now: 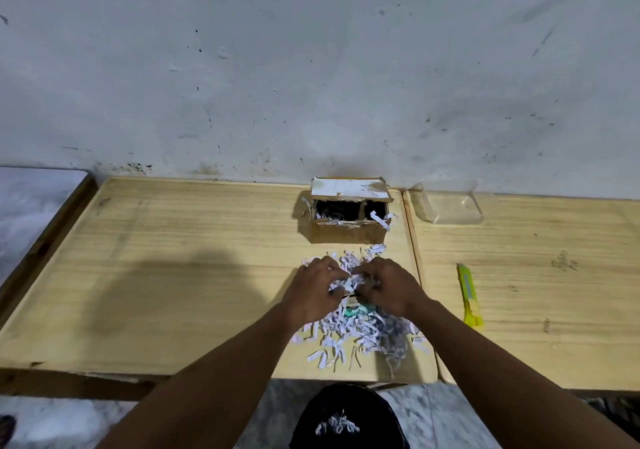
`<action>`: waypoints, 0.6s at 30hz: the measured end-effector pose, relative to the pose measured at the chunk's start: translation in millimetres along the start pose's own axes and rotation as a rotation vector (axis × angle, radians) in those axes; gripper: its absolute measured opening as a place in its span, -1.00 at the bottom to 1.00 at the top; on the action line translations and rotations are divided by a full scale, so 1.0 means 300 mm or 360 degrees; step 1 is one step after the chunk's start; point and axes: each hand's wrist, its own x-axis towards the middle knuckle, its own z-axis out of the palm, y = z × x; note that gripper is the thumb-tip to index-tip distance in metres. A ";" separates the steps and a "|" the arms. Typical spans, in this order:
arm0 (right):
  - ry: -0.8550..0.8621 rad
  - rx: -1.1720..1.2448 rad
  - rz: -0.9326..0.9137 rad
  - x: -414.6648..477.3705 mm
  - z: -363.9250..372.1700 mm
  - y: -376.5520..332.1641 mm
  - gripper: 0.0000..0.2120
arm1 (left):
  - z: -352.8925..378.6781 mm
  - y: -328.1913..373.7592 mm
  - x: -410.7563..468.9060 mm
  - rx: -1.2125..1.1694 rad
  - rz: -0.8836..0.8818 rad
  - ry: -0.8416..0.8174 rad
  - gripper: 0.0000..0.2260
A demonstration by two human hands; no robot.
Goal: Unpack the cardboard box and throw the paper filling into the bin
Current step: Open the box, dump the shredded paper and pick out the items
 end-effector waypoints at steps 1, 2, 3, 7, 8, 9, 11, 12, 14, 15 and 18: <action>0.0010 0.0096 0.0080 0.014 -0.007 0.000 -0.68 | -0.004 -0.002 0.013 -0.0051 -0.0038 0.0053 -0.80; 0.0041 0.0214 0.0134 0.028 -0.015 0.005 -0.74 | -0.010 -0.011 0.027 -0.0084 -0.0087 0.0104 -0.84; 0.0074 0.0303 0.0174 0.040 -0.025 0.014 -0.80 | -0.018 -0.028 0.041 -0.0095 -0.0140 0.0139 -0.86; 0.0341 0.0280 0.0243 0.066 -0.060 0.061 -0.81 | -0.059 -0.112 0.078 -0.0073 -0.0300 0.0214 -0.75; 0.0409 0.0244 0.0272 0.062 -0.061 0.070 -0.78 | -0.065 -0.123 0.078 -0.0037 -0.0322 0.0215 -0.70; 0.0447 0.0178 0.0295 0.053 -0.064 0.071 -0.73 | -0.071 -0.127 0.074 0.0018 -0.0315 0.0222 -0.67; 0.0469 -0.0001 0.0216 0.034 -0.048 0.071 -0.60 | -0.078 -0.118 0.052 0.0090 -0.0174 0.0246 -0.62; 0.0455 -0.0053 0.0140 0.025 -0.034 0.067 -0.59 | -0.079 -0.108 0.035 0.0103 -0.0070 0.0218 -0.56; 0.0324 -0.0065 0.0022 0.012 -0.006 0.051 -0.61 | -0.068 -0.088 0.000 0.0197 0.0110 0.0090 -0.41; 0.0213 -0.0103 -0.0014 0.013 0.008 0.049 -0.60 | -0.058 -0.084 -0.015 0.0262 0.0152 0.0019 -0.34; 0.0101 -0.0152 -0.0058 0.029 0.020 0.049 -0.73 | -0.027 -0.098 -0.043 0.0336 0.0057 -0.0088 -0.25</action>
